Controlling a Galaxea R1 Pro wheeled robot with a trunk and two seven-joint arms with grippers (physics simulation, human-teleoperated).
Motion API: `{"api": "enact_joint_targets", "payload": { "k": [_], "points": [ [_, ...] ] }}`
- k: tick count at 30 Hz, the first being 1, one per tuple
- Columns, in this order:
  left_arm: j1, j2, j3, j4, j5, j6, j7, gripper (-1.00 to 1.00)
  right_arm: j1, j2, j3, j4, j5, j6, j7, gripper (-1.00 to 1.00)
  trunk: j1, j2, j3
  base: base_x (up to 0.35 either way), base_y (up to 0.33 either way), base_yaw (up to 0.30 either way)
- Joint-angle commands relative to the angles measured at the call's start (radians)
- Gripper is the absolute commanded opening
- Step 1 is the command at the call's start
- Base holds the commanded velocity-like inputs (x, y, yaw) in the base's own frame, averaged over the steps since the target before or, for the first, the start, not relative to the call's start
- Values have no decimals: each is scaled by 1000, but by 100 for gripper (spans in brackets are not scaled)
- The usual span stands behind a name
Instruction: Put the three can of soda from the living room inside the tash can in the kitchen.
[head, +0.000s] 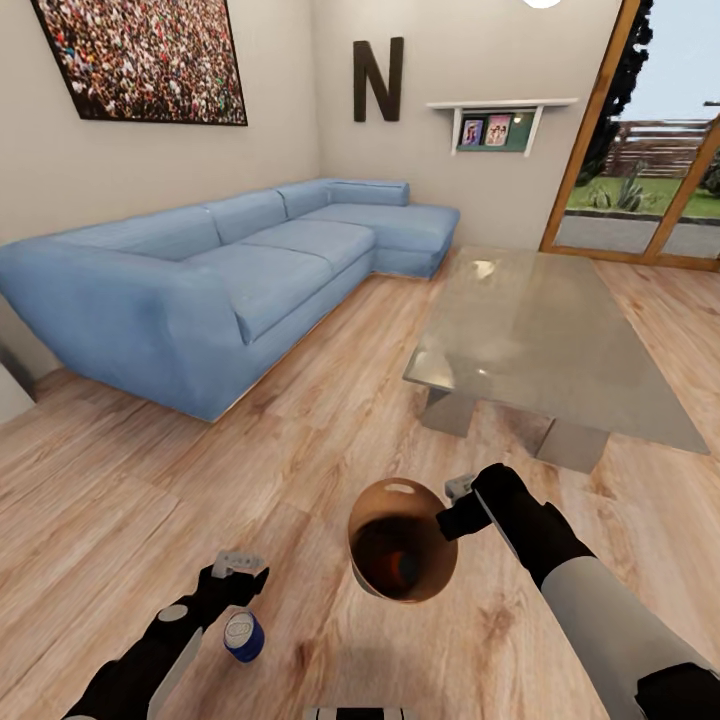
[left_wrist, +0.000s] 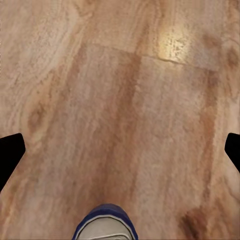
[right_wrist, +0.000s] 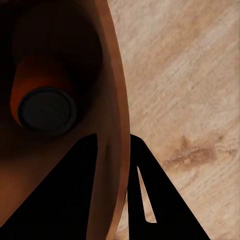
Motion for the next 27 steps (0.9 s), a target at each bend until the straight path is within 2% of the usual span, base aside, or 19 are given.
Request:
{"api": "enact_joint_targets", "payload": {
  "k": [1,12,23,27],
  "points": [
    [0,0,0,2,0,-5,0,100,0,0,0,0,-26,5,3,-100,0,0,0,10,6,0],
    [1,0,-2,6,0,-15,0,100,0,0,0,0,-26,5,3,-100,0,0,0,3,2,0],
    [1,0,-3,7,-1,-17,1,100,-1,0,-3,0,-26,5,3,-100,5,-3,-42,0,0,0],
    [1,0,-4,8,-1,-60,0,100,-13,-5,-5,-3,-28,5,5,-100,7,-4,-58,0,0,0]
  ]
}}
